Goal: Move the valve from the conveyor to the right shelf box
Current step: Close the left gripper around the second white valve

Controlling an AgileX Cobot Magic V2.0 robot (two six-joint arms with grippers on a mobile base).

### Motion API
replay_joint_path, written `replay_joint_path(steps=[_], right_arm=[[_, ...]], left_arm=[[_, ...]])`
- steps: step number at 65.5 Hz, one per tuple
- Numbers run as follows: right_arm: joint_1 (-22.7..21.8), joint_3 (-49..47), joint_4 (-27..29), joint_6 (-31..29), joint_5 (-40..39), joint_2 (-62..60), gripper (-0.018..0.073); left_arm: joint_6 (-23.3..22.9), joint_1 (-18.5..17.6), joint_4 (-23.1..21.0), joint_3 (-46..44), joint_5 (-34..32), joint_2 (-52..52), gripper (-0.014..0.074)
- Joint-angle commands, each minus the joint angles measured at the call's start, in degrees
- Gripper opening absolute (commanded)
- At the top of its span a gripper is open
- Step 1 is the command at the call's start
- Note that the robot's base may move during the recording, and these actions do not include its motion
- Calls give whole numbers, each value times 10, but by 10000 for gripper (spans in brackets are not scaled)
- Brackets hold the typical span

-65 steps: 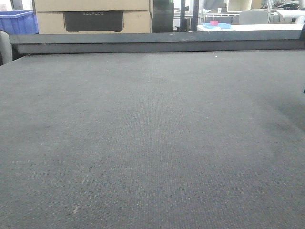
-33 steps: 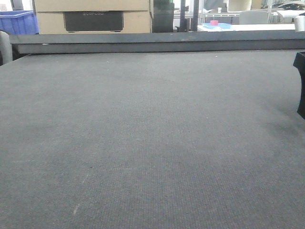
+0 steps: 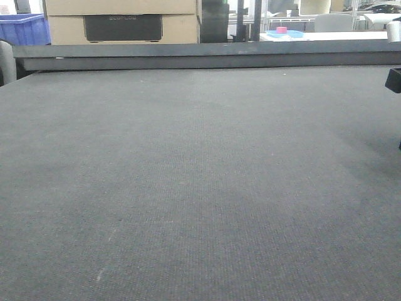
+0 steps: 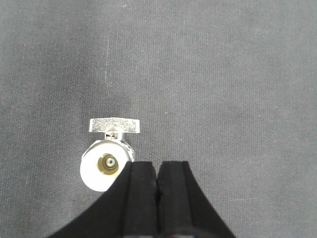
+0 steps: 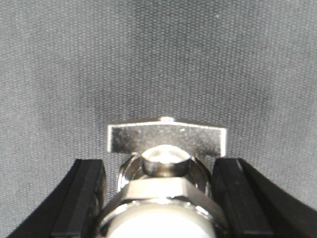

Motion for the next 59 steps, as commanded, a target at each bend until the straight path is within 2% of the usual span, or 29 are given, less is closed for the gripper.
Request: replay_joint_path(steps=[1, 6, 17, 26, 36, 43, 53, 59], right_arm=[[-3, 2, -6, -3, 9, -1, -43], [-3, 2, -6, -3, 9, -1, -172], [-3, 2, -6, -3, 4, -1, -168], [-3, -19, -6, -2, 28, -6, -164], [-3, -33, -8, 16, 31, -46, -164], [-3, -33, -8, 22, 35, -78, -164], [-3, -33, -8, 22, 40, -124, -164], [-3, -33, -8, 22, 40, -145, -164]], left_arm=[[0, 2, -5, -6, -5, -1, -111], [0, 2, -7, -6, -5, -1, -111], [0, 2, -27, -6, -4, -1, -111], [4, 11, -32, -8, 26, -1, -111], [74, 53, -67, -8, 73, -1, -111], [107, 89, -88, -8, 80, -1, -111], [148, 133, -89, -8, 74, 0, -111], [178, 134, -84, -8, 74, 7, -92]])
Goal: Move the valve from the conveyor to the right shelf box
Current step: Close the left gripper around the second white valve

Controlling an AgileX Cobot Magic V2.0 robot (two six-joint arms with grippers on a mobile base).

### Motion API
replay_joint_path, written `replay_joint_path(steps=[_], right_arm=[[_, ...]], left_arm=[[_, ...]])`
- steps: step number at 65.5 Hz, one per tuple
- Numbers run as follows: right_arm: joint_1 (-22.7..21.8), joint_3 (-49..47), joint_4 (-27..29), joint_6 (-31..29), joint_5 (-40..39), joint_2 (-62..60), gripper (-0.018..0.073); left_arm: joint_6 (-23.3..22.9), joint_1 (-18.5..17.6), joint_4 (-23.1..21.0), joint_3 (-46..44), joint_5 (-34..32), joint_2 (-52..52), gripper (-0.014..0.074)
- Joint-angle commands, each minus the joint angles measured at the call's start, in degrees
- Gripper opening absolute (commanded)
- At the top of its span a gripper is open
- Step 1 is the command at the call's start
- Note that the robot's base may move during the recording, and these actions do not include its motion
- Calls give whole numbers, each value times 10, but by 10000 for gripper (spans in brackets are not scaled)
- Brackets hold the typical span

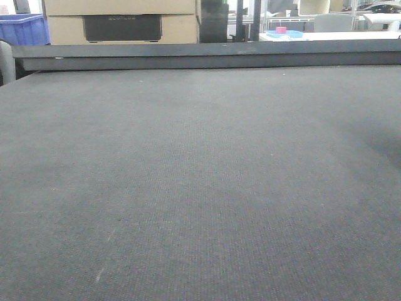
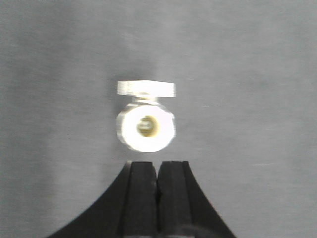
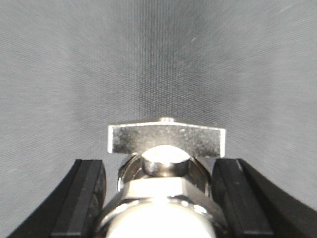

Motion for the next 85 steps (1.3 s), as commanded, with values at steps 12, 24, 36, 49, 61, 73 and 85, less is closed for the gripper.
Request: replay_joint_path(steps=[12, 24, 36, 49, 61, 73, 85], right_arm=[[-3, -9, -6, 2, -2, -35, -164], [-3, -9, -6, 2, 3, -35, -164], [-3, -9, -5, 2, 2, -35, -164], [-3, -9, -5, 2, 2, -35, -164], [-3, -9, -5, 2, 0, -35, -164], [-3, -9, -5, 2, -2, -35, -164], [-3, -9, -5, 2, -10, -35, -164]], left_arm=[[34, -28, 22, -4, -26, 42, 195], [32, -39, 31, -4, -33, 84, 466], [30, -39, 39, -4, -47, 138, 472], [29, -39, 39, -3, -51, 182, 430], [28, -39, 39, -2, -56, 204, 421], [20, -39, 36, -2, -54, 204, 416], [20, -39, 24, -2, -48, 204, 178]])
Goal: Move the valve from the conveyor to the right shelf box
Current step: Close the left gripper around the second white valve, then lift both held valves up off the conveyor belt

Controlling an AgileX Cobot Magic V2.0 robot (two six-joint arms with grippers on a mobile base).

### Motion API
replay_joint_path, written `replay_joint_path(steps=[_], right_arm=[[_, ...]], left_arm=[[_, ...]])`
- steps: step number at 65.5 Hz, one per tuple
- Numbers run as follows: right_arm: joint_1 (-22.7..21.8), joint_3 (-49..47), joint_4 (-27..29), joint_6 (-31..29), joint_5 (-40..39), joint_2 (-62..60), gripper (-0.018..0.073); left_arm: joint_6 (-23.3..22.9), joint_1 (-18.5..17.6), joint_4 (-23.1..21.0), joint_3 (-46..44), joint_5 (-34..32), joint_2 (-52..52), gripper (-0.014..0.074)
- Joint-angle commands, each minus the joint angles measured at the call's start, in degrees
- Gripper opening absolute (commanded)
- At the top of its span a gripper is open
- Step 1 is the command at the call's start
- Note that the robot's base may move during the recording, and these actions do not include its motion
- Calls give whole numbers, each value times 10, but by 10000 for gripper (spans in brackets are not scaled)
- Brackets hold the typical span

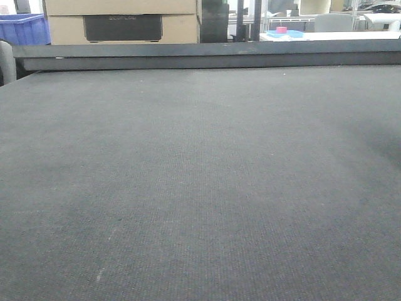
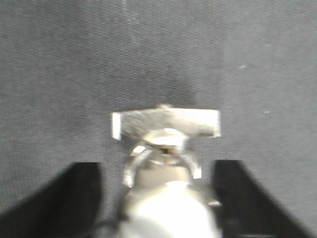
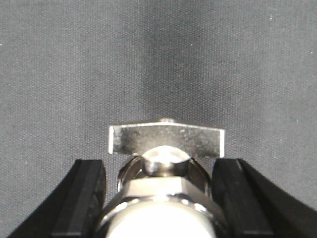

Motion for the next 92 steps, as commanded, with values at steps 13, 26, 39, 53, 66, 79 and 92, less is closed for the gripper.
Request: replay_joint_path(steps=[13, 26, 39, 53, 66, 79, 92], right_arm=[[-3, -9, -5, 1, -20, -9, -164], [-3, -9, -5, 1, -16, -22, -164], [-3, -9, -5, 1, -31, -56, -164], [-3, 25, -5, -2, -83, -89, -164], [-3, 106, -5, -6, -177, -150, -164], [-3, 189, -6, -7, -291, -222, -164], [-3, 255, -6, -7, -357, -294, -164]], left_arm=[[-3, -3, -19, -2, 22, -2, -111], [-2, -3, -20, -2, 24, -29, -111], [0, -3, -23, -2, -18, -110, -111], [108, -3, -121, 19, -115, -211, -111], [134, -3, -216, 94, -223, -305, -111], [134, -3, -271, 204, -335, -408, -111], [134, -3, -288, 284, -416, -518, -111]])
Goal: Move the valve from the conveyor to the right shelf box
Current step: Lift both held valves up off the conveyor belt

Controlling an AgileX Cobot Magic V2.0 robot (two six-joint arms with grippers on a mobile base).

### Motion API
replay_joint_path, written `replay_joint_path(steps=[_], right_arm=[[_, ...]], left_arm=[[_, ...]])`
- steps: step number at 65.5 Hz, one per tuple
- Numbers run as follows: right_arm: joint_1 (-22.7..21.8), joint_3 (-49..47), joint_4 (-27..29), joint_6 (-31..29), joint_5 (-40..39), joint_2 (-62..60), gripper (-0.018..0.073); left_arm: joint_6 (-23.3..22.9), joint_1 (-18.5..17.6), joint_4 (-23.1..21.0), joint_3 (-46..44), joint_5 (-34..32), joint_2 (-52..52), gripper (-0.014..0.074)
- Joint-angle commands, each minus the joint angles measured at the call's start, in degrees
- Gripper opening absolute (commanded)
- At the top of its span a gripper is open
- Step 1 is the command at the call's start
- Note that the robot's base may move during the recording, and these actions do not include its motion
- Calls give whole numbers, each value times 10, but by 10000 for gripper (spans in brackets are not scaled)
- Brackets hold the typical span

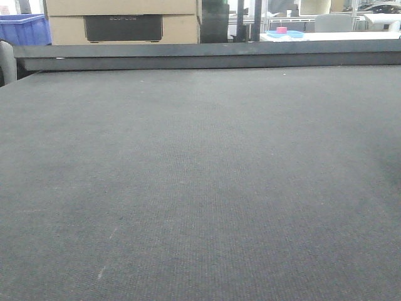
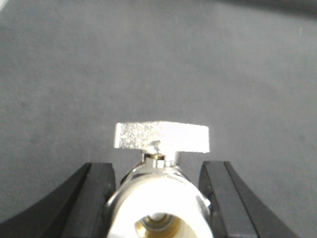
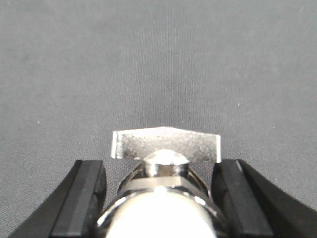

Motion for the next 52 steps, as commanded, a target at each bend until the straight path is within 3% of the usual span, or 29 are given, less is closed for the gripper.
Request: replay_joint_path(steps=[1, 28, 52], right_arm=[[-3, 19, -6, -3, -65, -38, -164], [-3, 60, -6, -3, -111, -170, -164], [-3, 60, -6, -3, -108, -180, -164]], left_arm=[[4, -2, -20, 25, -62, -57, -111], [4, -2, 6, 48, -59, -230, -111], [4, -1, 18, 48, -60, -280, -111]])
